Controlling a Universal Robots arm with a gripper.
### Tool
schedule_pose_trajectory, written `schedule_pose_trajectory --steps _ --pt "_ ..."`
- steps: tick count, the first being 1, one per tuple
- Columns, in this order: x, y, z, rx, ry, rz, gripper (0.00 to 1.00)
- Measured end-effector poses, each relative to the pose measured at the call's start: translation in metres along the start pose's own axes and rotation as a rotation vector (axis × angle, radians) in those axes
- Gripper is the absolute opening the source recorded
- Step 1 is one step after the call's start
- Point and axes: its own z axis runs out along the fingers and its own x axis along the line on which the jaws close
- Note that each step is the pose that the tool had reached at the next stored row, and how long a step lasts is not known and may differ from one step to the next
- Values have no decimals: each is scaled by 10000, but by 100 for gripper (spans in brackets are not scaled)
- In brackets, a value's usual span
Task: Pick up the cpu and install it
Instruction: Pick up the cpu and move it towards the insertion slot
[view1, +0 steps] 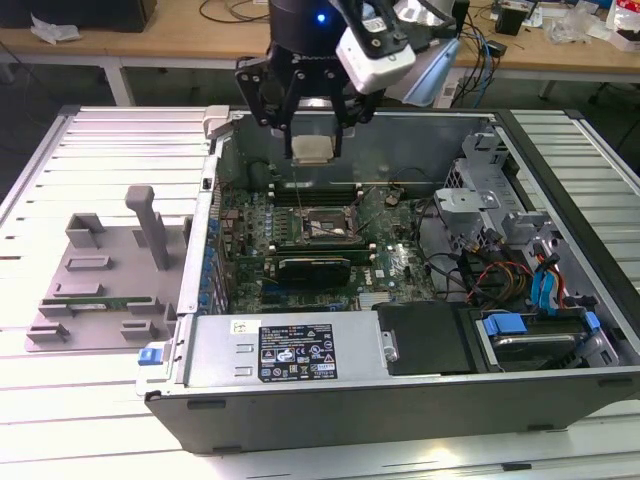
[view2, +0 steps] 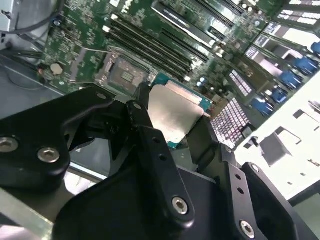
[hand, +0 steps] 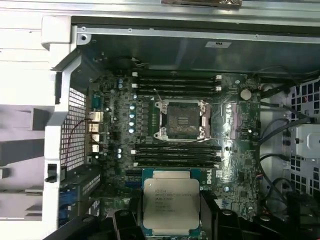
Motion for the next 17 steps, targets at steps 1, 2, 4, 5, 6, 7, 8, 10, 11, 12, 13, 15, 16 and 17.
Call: schedule_pose_trajectory --steps 1,2,4,5,6,7,8,10,11,12,13,15,16,17 --pt "-26 -2 19 0 0 8 55" --pt "-49 -3 44 1 0 18 55" --pt "-92 -6 98 2 0 35 55" --pt "-114 -6 126 2 0 40 55" --pt "-126 -6 140 2 1 42 55" --pt "-137 -5 154 2 1 44 55" --pt "-152 -3 174 1 1 46 55" --pt "-208 20 234 1 5 54 55" --pt "-220 28 248 2 6 55 55" --pt "-239 44 272 3 9 57 55" --pt "-249 55 288 2 11 57 55" --pt "-269 86 325 1 16 60 55" --pt "-285 105 356 3 22 58 55" --pt "-299 115 384 1 25 60 55"
